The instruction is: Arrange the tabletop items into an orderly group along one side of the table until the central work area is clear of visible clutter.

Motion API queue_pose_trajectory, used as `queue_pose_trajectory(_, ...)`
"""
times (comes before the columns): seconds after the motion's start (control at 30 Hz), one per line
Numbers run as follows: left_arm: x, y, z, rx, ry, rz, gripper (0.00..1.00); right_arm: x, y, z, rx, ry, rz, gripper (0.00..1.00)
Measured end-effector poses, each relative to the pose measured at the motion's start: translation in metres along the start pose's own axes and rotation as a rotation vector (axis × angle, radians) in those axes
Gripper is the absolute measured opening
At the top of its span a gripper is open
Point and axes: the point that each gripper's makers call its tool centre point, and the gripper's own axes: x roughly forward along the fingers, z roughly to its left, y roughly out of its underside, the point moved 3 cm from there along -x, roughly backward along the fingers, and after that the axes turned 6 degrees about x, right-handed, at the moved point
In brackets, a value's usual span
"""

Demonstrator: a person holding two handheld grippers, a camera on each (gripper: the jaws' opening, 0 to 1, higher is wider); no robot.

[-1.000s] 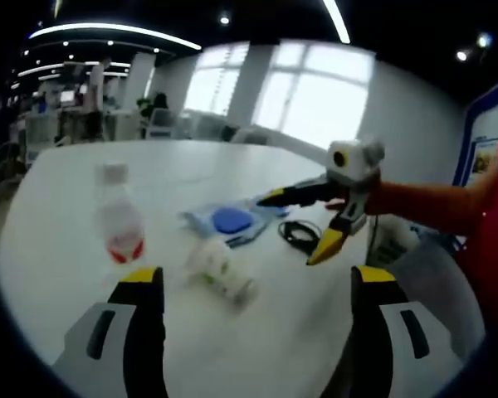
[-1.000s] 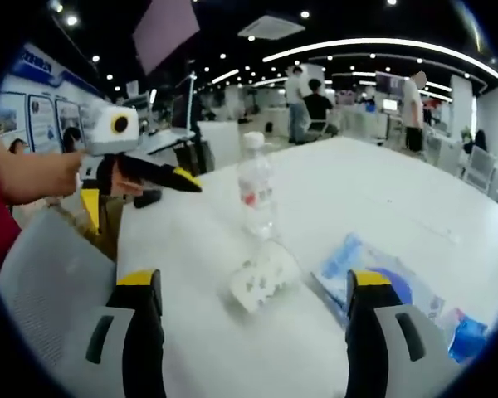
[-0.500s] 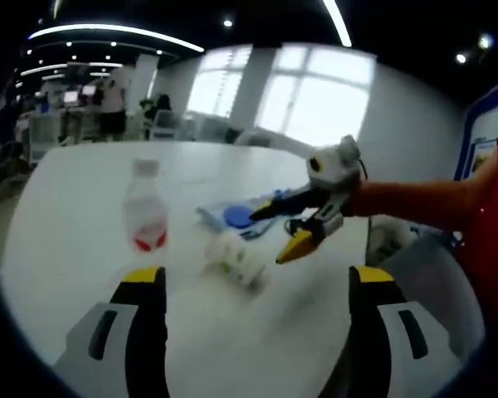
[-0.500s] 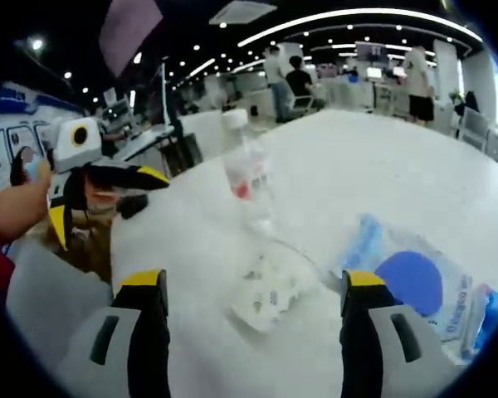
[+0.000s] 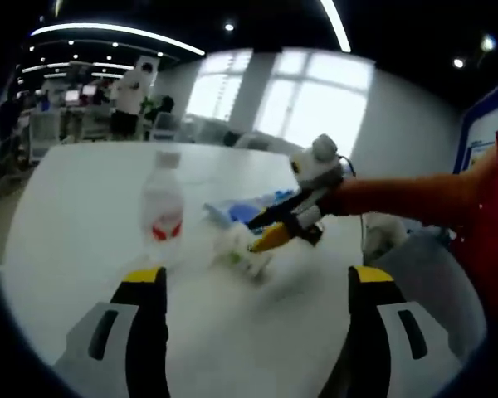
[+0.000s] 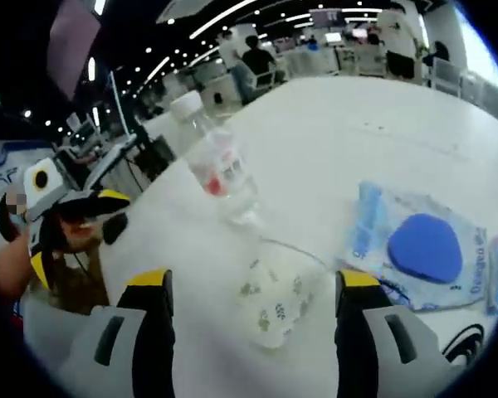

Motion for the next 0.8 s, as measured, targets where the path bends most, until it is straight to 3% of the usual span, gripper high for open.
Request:
queue_pose_trajectory(0.33,0.000,0.000,-0.004,0.021,0.034,-0.010,0.86,0.011,0.002,-0.004,0.107,0.039,0.070,0.73)
queue_pose_trajectory(0.43,0.001,0.001,-0.003,0.025,0.043,-0.010,0.86,0.012,0.004,-0.005,0.190,0.049,0.102,0.69)
queue_pose_trajectory(0.73,-0.001,0.003,-0.003,0.023,0.055,-0.009,0.84,0.018,0.001,-0.010,0.251,0.065,0.144,0.61)
queue_pose_trajectory(0.8,-0.001,0.004,-0.002,0.023,0.056,-0.009,0.84,0.018,0.005,-0.010,0.262,0.073,0.180,0.60)
